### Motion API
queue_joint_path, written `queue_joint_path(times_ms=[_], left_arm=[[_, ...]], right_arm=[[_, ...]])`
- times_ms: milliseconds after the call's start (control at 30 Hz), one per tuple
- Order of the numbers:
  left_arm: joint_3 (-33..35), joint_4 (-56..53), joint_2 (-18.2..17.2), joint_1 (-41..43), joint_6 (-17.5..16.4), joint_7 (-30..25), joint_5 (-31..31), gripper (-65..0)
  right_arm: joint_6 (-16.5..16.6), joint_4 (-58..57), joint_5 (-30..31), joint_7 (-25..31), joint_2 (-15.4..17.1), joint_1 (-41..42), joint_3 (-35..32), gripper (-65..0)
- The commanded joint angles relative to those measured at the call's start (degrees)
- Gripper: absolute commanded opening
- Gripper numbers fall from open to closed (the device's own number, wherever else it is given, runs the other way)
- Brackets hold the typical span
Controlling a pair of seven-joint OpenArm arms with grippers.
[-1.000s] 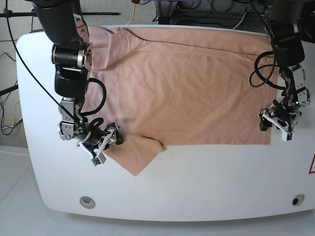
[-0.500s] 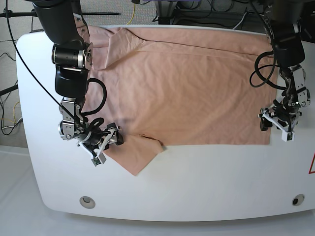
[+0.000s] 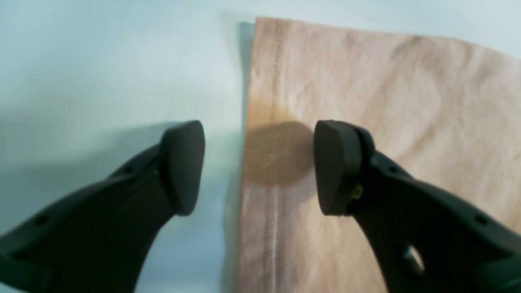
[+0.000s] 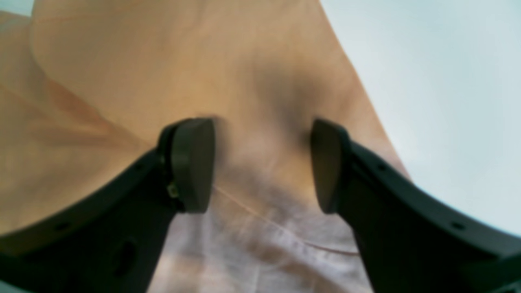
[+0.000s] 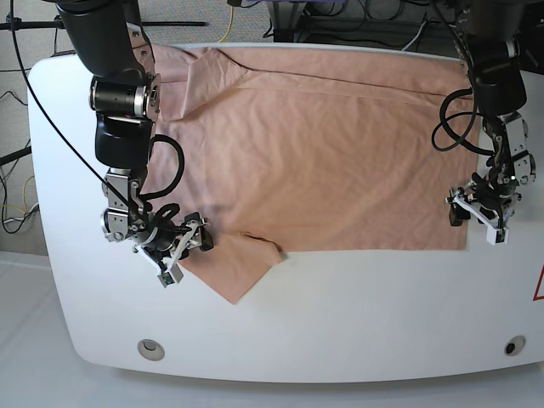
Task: Fold the T-shirt properly
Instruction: 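Hold both open grippers straddling the hem edges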
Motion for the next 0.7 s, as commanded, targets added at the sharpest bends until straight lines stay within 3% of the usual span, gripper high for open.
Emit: queue_joint_path(times_ms=[0, 667], left_arm=[[0.08, 0.48, -0.81, -1.05, -0.05, -0.2, -0.32, -26.1], [0.24, 0.43, -0.7, -1.13, -0.02, -0.45, -0.21, -26.5]], right_arm=[[0.34, 1.04, 0.12, 0.62, 0.31, 1.69, 0.01, -29.4], [0.34, -0.19, -0.16, 0.81, 0.1, 2.46, 0.08, -29.2]])
